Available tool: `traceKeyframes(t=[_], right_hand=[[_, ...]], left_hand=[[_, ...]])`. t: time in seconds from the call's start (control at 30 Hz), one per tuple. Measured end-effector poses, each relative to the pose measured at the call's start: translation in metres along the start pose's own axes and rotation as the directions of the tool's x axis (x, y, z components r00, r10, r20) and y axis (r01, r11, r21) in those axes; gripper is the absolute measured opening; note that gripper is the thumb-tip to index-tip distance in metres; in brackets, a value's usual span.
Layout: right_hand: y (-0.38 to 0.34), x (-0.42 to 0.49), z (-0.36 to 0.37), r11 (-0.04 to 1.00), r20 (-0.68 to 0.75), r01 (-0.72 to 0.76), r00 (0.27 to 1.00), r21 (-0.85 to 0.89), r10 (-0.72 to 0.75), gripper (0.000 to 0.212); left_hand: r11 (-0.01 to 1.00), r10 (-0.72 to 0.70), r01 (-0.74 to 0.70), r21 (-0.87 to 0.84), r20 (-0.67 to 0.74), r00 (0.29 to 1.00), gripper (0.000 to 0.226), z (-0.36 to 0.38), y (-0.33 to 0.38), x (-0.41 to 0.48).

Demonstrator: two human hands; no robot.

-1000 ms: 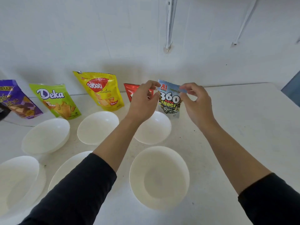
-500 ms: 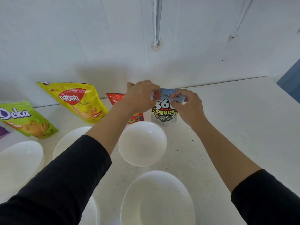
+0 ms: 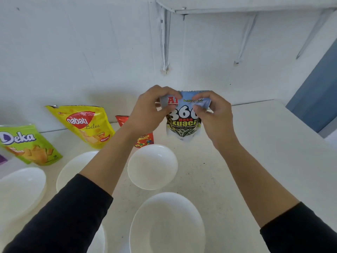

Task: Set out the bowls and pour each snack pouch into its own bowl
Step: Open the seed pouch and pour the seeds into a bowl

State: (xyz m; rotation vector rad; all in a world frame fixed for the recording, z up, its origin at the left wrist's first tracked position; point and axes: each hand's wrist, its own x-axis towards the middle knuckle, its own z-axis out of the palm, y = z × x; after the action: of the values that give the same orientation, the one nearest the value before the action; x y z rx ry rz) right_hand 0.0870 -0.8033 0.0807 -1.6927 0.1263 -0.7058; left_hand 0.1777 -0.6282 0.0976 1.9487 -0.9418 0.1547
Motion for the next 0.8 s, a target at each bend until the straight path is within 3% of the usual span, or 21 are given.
traceKeyframes(t=[0.17, 0.3, 0.53, 0.8], right_hand=[[-0.043, -0.029, 0.006, 0.991, 0.105, -0.044, 0.994, 0.126, 0.031, 0.029], [-0.066, -0.061, 0.021, 0.949, 0.198, -0.129, 0.977, 0.286, 0.073, 0.025], [-0.095, -0.12, 0.08, 0.884, 0.387, -0.209, 0.921, 0.418, 0.035, 0.017], [-0.118, -0.18, 0.184, 0.875, 0.585, -0.276, 0.811, 0.397, -0.01, 0.021]], left_hand=[[0.927, -0.155, 0.082, -0.365, -0.176, 0.972, 0.017, -0.008, 0.039, -0.045], [0.836, -0.225, 0.104, -0.539, -0.165, 0.96, 0.021, -0.022, 0.064, -0.098], [0.815, -0.352, 0.146, -0.561, -0.278, 0.894, 0.019, -0.073, 0.085, -0.189], [0.822, -0.493, 0.218, -0.526, -0.466, 0.734, 0.018, -0.154, 0.079, -0.279]])
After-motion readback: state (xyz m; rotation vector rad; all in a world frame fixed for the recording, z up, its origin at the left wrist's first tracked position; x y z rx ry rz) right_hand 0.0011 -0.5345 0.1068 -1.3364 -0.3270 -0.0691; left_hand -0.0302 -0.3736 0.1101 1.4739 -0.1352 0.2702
